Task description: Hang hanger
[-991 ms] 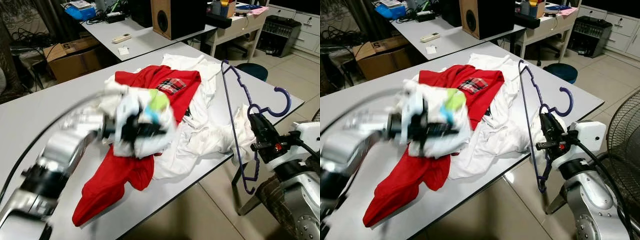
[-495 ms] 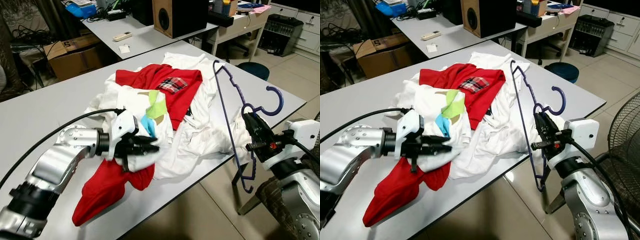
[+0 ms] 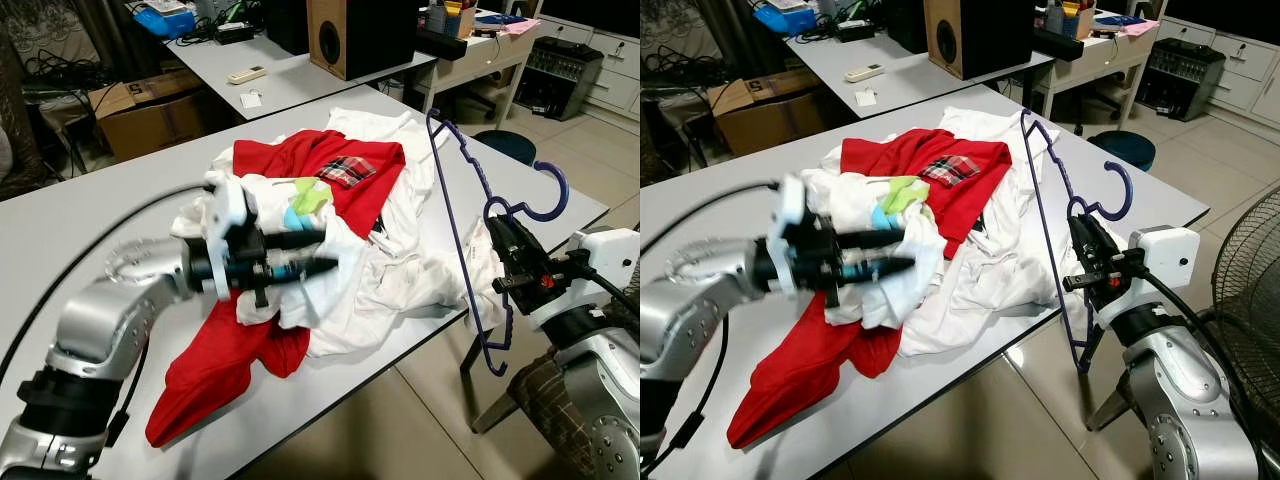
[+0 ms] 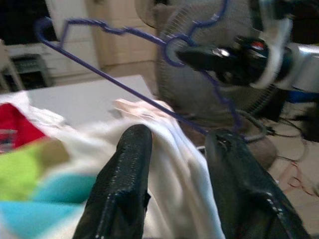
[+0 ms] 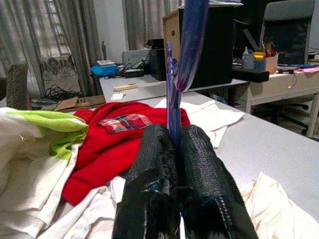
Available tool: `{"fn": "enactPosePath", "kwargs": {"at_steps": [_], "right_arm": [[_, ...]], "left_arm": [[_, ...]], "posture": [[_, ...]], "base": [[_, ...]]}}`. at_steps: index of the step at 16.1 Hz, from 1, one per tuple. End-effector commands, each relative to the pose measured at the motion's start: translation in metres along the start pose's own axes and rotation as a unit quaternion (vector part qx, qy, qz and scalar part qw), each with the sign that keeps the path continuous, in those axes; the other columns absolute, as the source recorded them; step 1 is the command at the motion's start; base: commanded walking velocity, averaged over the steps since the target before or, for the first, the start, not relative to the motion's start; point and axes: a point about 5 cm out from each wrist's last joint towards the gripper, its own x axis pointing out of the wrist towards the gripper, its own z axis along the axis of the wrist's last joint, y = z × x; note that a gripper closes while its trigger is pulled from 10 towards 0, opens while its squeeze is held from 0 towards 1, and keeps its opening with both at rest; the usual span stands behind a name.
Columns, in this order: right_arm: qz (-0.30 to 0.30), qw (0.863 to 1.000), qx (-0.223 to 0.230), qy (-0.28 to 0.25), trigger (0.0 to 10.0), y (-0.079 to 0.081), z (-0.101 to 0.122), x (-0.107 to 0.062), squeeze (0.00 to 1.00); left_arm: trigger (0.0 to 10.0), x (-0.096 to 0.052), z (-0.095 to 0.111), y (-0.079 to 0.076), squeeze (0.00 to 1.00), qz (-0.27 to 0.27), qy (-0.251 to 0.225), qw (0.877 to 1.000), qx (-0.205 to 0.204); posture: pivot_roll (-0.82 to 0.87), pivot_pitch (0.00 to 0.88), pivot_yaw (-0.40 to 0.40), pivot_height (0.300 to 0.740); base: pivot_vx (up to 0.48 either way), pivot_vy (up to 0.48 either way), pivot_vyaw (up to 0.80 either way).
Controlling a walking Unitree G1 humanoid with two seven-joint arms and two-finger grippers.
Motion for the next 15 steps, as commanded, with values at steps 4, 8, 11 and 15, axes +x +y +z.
{"fn": "enactPosePath", "kwargs": {"at_steps": [4,8,11,15], "right_arm": [[-0.014,0.999,-0.013,0.025,10.0,-0.005,-0.003,-0.007,0.00],[0.030,0.999,-0.012,0.014,10.0,-0.001,0.005,-0.006,0.00],[0.038,0.999,-0.014,0.015,10.0,-0.003,0.007,-0.006,0.00],[0.048,0.999,-0.009,0.021,10.0,0.002,0.005,-0.007,0.00]], "left_arm": [[10.0,0.004,0.000,0.014,1.00,0.077,0.024,0.996,0.030],[10.0,-0.018,-0.020,0.059,0.93,0.256,0.136,0.953,0.089],[10.0,-0.036,-0.033,0.076,0.00,0.304,0.201,0.928,0.083],[9.8,-0.028,-0.043,0.063,0.00,0.257,0.154,0.954,-0.024]], "posture": [[-0.09,0.000,0.060,0.740],[-0.09,0.000,0.053,0.740],[-0.09,0.000,0.055,0.740],[-0.09,0.000,0.056,0.740]], "base": [[0.000,0.000,0.00],[0.000,0.000,0.00],[0.000,0.000,0.00],[0.000,0.000,0.00]]}}
